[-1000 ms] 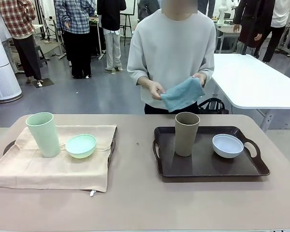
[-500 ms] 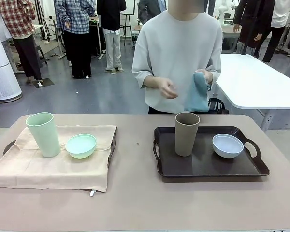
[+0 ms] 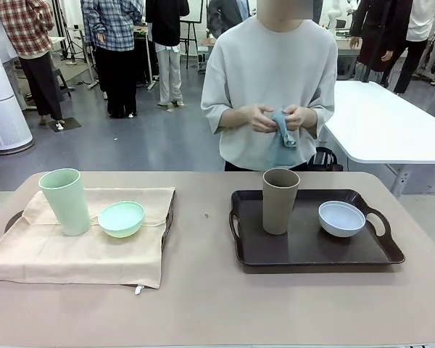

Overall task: Set up a tray with a mat and arrange the tableware.
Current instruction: Pick up the Picnic Bowl and Reusable plastic cup from the Handle tray in front of the human's position and hold them in the air.

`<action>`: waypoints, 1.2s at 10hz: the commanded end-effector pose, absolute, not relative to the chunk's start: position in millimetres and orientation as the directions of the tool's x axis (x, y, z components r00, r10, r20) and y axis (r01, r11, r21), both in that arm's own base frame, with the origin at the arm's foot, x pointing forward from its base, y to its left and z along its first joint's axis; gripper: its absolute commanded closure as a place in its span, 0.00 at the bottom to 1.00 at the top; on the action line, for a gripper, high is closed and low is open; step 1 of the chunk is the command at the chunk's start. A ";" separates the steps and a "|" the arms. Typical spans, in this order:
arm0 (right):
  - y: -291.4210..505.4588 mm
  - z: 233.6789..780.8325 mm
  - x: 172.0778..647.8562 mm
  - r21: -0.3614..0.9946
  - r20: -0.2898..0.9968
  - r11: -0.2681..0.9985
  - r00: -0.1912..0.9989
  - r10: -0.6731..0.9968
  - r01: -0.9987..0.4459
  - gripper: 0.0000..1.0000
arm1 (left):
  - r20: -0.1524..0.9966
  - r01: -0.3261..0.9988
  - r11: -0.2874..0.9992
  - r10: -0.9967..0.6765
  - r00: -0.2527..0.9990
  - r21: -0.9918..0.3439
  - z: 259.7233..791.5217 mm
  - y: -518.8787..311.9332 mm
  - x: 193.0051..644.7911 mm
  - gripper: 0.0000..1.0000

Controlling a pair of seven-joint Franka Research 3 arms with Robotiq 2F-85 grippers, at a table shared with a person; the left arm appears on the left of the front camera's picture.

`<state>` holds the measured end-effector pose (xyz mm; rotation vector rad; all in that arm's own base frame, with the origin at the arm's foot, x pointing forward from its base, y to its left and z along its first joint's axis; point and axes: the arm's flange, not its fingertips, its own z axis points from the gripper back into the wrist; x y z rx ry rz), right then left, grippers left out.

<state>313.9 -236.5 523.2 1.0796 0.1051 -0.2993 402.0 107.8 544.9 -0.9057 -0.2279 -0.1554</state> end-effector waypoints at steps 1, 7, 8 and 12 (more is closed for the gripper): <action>-206.8 530.0 337.8 0.774 -0.298 0.525 0.936 -0.189 0.353 0.00 | 0.351 0.325 0.723 -0.122 0.928 -0.609 556.4 49.3 429.0 0.00; -67.2 511.5 391.5 0.443 -0.239 0.800 0.914 -0.329 0.404 0.00 | 0.454 0.846 0.457 -0.714 0.533 -0.276 574.6 -151.1 433.7 0.00; -47.9 496.3 398.3 0.404 -0.189 0.814 0.908 -0.374 0.419 0.00 | 0.455 0.865 0.442 -0.737 0.500 -0.237 568.8 -177.5 434.6 0.00; 0.8 429.2 427.2 0.406 -0.086 0.814 0.904 -0.419 0.416 0.00 | 0.413 0.973 0.202 -0.881 0.231 -0.114 524.1 -271.3 429.0 0.00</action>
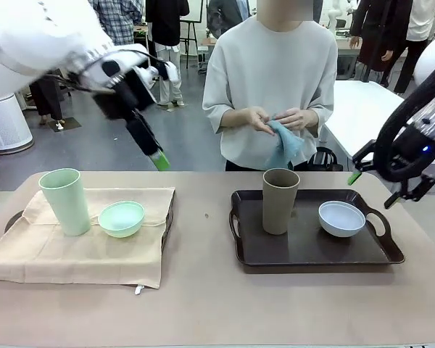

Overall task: Set up a tray with a mat and arrange the tableware.
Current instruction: Pick up the Picnic Bowl and Reusable plastic cup from the Handle tray in front of the human's position and hold them in the air.

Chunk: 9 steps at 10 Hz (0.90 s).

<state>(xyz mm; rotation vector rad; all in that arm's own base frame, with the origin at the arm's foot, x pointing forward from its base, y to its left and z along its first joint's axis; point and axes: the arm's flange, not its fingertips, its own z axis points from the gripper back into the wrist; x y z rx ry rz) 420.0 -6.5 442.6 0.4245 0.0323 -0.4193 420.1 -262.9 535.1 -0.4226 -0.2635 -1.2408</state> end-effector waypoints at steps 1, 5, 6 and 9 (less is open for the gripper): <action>6.2 422.5 431.8 0.393 -0.045 0.834 0.914 -0.404 0.388 0.00 | 0.426 0.979 0.170 -0.882 0.201 -0.111 510.2 -287.5 431.4 0.00; -8.5 416.4 445.5 0.298 0.064 0.906 0.941 -0.332 0.300 0.00 | 0.464 0.961 0.216 -0.843 0.274 -0.174 473.8 -320.2 437.2 0.00; -15.2 417.2 444.1 0.292 -0.008 0.902 0.944 -0.331 0.319 0.00 | 0.432 0.971 0.204 -0.870 0.240 -0.127 474.8 -315.2 435.8 0.00; -1.6 420.2 442.0 0.314 0.040 0.894 0.936 -0.350 0.321 0.00 | 0.432 0.971 0.204 -0.870 0.240 -0.127 474.8 -315.2 435.8 0.00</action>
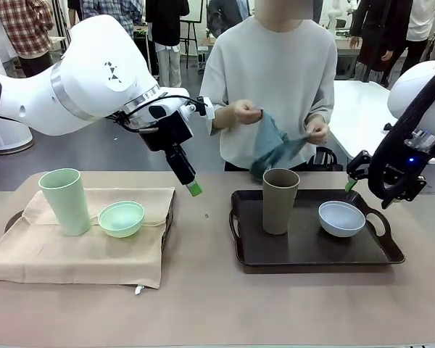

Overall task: Set up a tray with a mat and arrange the tableware.
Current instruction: Pick up the Picnic Bowl and Reusable plastic cup from the Handle tray in front of the human's position and hold them in the air.

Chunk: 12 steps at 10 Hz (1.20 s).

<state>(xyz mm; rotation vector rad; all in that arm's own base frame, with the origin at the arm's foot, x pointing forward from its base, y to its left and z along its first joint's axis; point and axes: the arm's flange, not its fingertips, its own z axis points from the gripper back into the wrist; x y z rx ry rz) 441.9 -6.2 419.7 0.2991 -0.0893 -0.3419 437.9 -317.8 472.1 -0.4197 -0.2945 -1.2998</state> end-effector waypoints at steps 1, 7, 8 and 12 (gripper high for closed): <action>-1.6 420.2 442.0 0.314 0.040 0.894 0.936 -0.350 0.321 0.00 | 0.432 0.971 0.204 -0.870 0.240 -0.127 474.8 -315.2 435.8 0.00; 12.7 424.7 455.6 0.088 0.001 0.972 0.975 -0.220 0.219 0.00 | 0.635 0.980 -0.197 -0.756 -0.158 0.009 444.4 -341.4 471.2 0.00; 10.5 420.3 460.7 0.062 -0.038 0.976 0.978 -0.206 0.208 0.00 | 0.646 0.970 -0.241 -0.735 -0.206 0.035 436.8 -341.2 472.8 0.00; 9.3 404.2 472.9 -0.017 -0.095 0.991 0.986 -0.137 0.136 0.00 | 0.732 0.952 -0.300 -0.635 -0.246 0.060 387.3 -379.1 503.3 0.00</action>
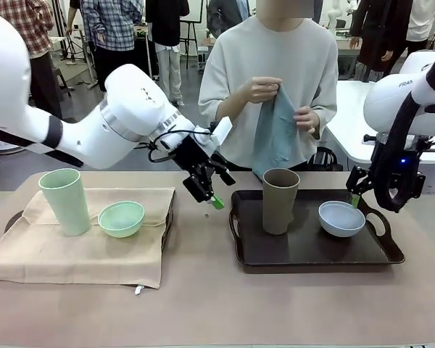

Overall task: Set up a tray with a mat and arrange the tableware.
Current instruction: Pick up the Picnic Bowl and Reusable plastic cup from the Handle tray in front of the human's position and hold them in the air.

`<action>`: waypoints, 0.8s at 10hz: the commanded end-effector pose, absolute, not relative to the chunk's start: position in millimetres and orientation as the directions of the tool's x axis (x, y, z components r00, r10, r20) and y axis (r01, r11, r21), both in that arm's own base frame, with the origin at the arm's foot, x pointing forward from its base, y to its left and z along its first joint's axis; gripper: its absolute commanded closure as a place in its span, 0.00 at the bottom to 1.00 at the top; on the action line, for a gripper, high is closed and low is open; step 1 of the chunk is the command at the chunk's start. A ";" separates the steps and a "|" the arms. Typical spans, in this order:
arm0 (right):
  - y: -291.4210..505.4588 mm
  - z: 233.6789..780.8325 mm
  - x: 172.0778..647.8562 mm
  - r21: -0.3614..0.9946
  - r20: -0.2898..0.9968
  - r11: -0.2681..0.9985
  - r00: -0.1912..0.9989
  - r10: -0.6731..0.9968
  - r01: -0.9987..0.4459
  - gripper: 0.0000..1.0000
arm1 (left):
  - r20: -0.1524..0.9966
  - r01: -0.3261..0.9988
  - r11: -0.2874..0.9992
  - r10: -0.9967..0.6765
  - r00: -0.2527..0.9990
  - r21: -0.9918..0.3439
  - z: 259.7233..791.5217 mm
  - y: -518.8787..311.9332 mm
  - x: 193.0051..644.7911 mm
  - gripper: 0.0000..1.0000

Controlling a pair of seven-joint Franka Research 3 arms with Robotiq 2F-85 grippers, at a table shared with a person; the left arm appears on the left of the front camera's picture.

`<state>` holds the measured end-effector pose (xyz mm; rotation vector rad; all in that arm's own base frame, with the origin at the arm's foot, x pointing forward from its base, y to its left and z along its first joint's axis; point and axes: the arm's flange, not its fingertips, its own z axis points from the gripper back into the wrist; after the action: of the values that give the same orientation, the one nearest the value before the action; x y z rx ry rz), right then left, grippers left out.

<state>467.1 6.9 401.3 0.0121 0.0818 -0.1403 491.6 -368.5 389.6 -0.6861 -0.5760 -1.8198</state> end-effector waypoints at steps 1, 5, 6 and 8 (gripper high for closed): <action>8.1 401.6 472.5 -0.017 -0.100 0.991 0.986 -0.132 0.131 0.00 | 0.753 0.965 -0.258 -0.625 -0.205 0.049 380.9 -387.6 507.1 0.00; 13.3 389.2 480.9 -0.010 -0.115 0.992 0.985 -0.129 0.129 0.00 | 0.766 0.992 -0.121 -0.636 -0.092 0.019 360.7 -404.4 510.1 0.00; 16.0 391.1 480.7 -0.027 -0.077 0.981 0.978 -0.194 0.193 0.00 | 0.758 0.981 -0.194 -0.634 -0.150 0.031 361.1 -399.9 513.6 0.00; 11.4 387.9 473.3 -0.001 -0.112 0.992 0.986 -0.126 0.126 0.00 | 0.758 0.981 -0.194 -0.634 -0.150 0.031 361.1 -399.9 513.6 0.00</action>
<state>475.3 11.3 389.1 0.0065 0.1055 -0.1397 513.4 -403.4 358.3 -0.7277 -0.6463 -1.6332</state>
